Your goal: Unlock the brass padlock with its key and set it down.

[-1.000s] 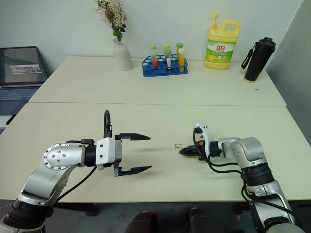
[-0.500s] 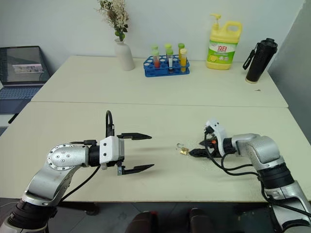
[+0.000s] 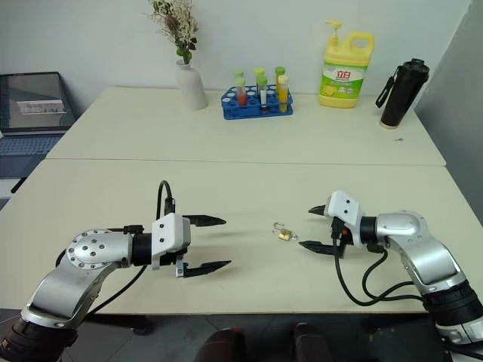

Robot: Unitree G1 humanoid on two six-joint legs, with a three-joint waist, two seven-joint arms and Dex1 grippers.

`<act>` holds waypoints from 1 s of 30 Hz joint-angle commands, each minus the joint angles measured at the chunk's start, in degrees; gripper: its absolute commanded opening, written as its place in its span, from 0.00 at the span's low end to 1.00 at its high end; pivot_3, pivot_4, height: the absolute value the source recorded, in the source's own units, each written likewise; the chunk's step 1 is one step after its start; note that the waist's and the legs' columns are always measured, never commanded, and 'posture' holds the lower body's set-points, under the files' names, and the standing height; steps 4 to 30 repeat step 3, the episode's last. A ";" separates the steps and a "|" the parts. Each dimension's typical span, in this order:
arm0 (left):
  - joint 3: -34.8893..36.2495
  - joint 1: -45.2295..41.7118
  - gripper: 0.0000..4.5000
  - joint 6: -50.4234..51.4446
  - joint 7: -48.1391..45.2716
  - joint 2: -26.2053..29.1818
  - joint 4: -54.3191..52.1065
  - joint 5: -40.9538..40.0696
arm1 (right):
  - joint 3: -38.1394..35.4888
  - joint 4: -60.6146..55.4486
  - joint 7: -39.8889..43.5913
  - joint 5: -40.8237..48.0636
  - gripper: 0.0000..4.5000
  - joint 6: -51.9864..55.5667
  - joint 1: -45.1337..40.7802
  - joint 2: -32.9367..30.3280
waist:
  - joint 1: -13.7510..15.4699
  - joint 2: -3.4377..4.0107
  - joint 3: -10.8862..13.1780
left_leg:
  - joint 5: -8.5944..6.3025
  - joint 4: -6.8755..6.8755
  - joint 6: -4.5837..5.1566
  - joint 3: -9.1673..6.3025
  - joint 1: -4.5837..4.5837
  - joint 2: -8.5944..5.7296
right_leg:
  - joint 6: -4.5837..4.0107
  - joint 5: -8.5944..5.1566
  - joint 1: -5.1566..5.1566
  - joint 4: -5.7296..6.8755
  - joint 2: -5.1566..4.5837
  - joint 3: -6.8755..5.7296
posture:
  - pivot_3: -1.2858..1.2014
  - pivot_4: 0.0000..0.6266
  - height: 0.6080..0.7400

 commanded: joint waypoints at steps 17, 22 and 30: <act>1.16 -2.50 1.00 -2.06 -1.64 -0.82 1.48 -1.76 | -2.80 -0.50 0.02 -1.25 0.99 -2.70 0.56 -0.70 | -0.01 0.00 0.00 | 0.00 0.00 0.00 -0.01 0.01 0.02 | 0.00 0.00 0.00 0.01 0.01 -0.01 | 0.52 0.24 1.00; 1.16 -2.50 1.00 -2.06 -1.64 -0.82 1.48 -1.76 | -2.80 -0.50 0.02 -1.25 0.99 -2.70 0.56 -0.70 | -0.01 0.00 0.00 | 0.00 0.00 0.00 -0.01 0.01 0.02 | 0.00 0.00 0.00 0.01 0.01 -0.01 | 0.52 0.24 1.00; 1.16 -2.50 1.00 -2.06 -1.64 -0.82 1.48 -1.76 | -2.80 -0.50 0.02 -1.25 0.99 -2.70 0.56 -0.70 | -0.01 0.00 0.00 | 0.00 0.00 0.00 -0.01 0.01 0.02 | 0.00 0.00 0.00 0.01 0.01 -0.01 | 0.52 0.24 1.00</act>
